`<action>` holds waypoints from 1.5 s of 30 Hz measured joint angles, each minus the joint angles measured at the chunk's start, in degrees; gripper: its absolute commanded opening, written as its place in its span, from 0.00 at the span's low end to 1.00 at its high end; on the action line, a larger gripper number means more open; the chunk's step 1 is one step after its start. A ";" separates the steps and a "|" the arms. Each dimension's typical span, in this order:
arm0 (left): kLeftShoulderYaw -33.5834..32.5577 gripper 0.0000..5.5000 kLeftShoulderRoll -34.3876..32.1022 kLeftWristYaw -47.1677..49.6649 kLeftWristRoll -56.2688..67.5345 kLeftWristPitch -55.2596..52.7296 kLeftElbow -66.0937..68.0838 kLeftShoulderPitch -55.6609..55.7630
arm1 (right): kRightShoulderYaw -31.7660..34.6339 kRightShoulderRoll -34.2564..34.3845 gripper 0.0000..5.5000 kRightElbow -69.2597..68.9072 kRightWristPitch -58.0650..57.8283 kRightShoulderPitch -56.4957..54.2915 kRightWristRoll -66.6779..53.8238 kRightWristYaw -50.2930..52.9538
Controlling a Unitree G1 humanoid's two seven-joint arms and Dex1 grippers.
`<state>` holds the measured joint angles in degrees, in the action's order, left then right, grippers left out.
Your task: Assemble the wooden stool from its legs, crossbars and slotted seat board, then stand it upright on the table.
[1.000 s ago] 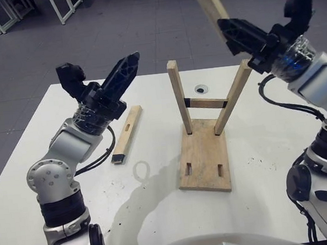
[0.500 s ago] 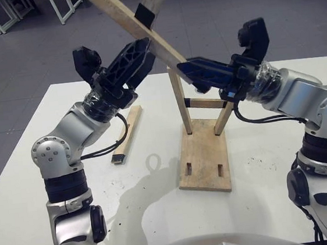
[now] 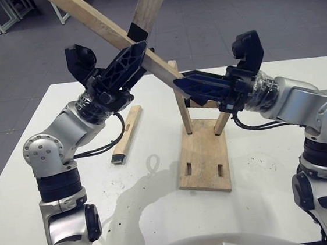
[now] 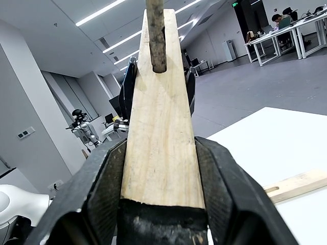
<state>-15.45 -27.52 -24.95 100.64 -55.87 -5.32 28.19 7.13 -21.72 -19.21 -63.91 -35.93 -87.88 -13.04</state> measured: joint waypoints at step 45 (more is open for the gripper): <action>31.51 0.37 -5.27 -48.84 -76.50 53.26 7.10 -14.15 | -28.57 -28.93 0.58 -1.63 27.39 24.19 72.68 -38.45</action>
<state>16.06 -32.79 -73.79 24.14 -2.61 1.78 14.04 -21.45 -50.65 -20.85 -36.52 -11.74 -15.20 -51.48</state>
